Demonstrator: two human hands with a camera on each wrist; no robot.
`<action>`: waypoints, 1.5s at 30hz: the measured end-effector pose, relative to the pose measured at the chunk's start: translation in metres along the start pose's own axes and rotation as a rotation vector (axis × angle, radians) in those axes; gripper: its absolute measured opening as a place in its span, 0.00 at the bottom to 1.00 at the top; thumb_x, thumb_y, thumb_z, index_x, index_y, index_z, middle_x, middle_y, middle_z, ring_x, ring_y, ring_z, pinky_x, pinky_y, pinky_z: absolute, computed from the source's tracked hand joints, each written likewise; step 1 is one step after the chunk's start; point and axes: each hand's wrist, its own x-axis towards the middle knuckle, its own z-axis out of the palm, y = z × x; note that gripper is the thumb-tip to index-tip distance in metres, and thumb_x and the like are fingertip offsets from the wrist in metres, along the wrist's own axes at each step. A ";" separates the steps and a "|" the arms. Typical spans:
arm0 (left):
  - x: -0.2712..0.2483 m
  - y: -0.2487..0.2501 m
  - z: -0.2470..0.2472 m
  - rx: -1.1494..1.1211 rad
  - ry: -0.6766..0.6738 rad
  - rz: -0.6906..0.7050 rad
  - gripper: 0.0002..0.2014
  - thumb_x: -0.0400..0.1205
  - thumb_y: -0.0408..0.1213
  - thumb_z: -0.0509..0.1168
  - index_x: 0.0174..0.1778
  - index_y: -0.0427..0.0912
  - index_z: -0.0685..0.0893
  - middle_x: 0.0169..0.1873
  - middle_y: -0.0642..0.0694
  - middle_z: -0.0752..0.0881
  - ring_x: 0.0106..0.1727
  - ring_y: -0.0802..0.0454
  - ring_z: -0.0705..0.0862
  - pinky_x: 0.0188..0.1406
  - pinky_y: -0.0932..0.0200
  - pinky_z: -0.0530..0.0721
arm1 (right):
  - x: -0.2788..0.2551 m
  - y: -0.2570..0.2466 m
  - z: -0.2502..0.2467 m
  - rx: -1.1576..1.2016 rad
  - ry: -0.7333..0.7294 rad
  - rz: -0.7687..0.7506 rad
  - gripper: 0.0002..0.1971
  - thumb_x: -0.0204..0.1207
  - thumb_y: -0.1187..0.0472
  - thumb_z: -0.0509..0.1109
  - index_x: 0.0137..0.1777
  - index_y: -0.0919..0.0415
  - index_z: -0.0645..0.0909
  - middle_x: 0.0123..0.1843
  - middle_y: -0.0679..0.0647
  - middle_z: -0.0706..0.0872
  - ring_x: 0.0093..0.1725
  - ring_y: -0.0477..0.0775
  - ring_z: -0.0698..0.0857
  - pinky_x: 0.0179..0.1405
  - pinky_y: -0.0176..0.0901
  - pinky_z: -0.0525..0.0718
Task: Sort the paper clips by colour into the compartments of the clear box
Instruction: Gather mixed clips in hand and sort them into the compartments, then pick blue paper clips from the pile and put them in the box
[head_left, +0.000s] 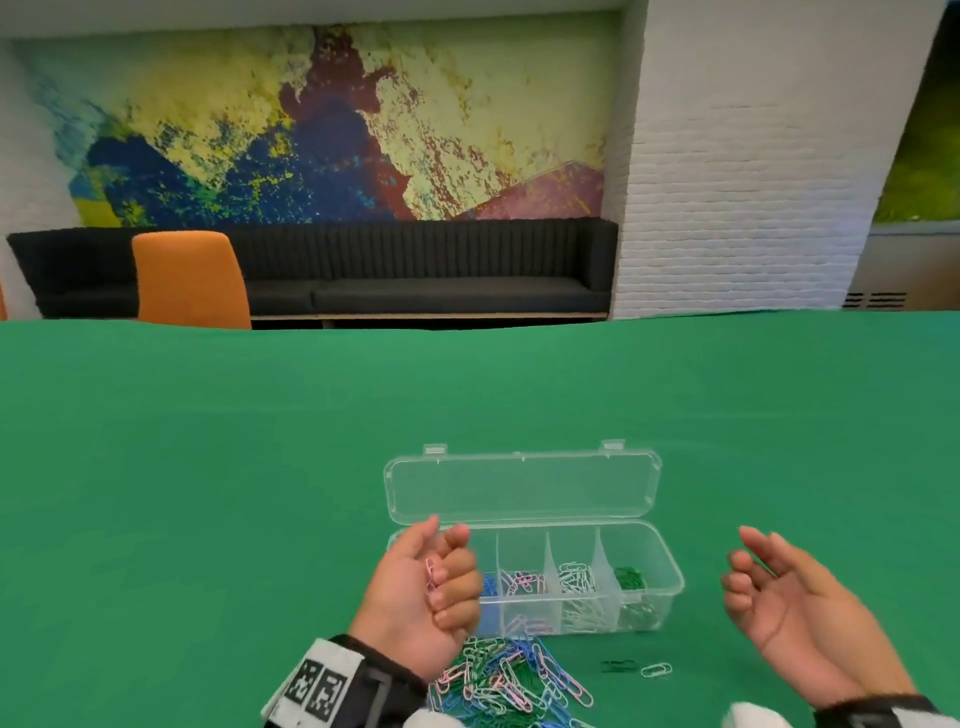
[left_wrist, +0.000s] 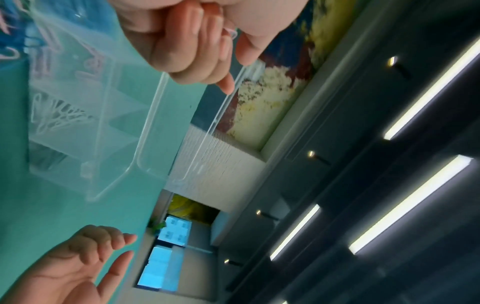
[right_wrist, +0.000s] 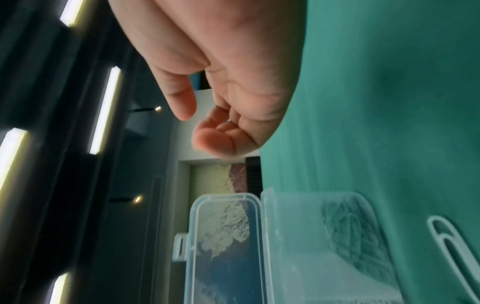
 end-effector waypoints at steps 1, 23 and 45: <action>0.007 -0.002 0.010 0.073 0.016 -0.005 0.18 0.84 0.43 0.53 0.32 0.38 0.77 0.15 0.51 0.63 0.10 0.58 0.60 0.10 0.73 0.56 | 0.002 -0.001 -0.009 0.060 0.033 0.001 0.32 0.17 0.54 0.90 0.29 0.58 0.88 0.26 0.54 0.79 0.21 0.48 0.78 0.15 0.36 0.78; 0.009 -0.016 0.052 0.747 -0.020 0.422 0.12 0.85 0.32 0.52 0.41 0.38 0.79 0.30 0.44 0.79 0.27 0.52 0.80 0.31 0.58 0.83 | 0.021 0.019 -0.033 -0.039 0.199 0.232 0.09 0.80 0.63 0.58 0.41 0.59 0.77 0.26 0.53 0.77 0.21 0.49 0.76 0.17 0.32 0.77; -0.089 -0.033 -0.081 2.476 -1.135 0.481 0.40 0.70 0.55 0.73 0.77 0.49 0.69 0.78 0.36 0.64 0.78 0.37 0.62 0.76 0.41 0.60 | 0.001 0.031 -0.006 -0.452 0.024 0.257 0.12 0.82 0.62 0.54 0.38 0.57 0.75 0.22 0.49 0.82 0.20 0.45 0.80 0.19 0.30 0.78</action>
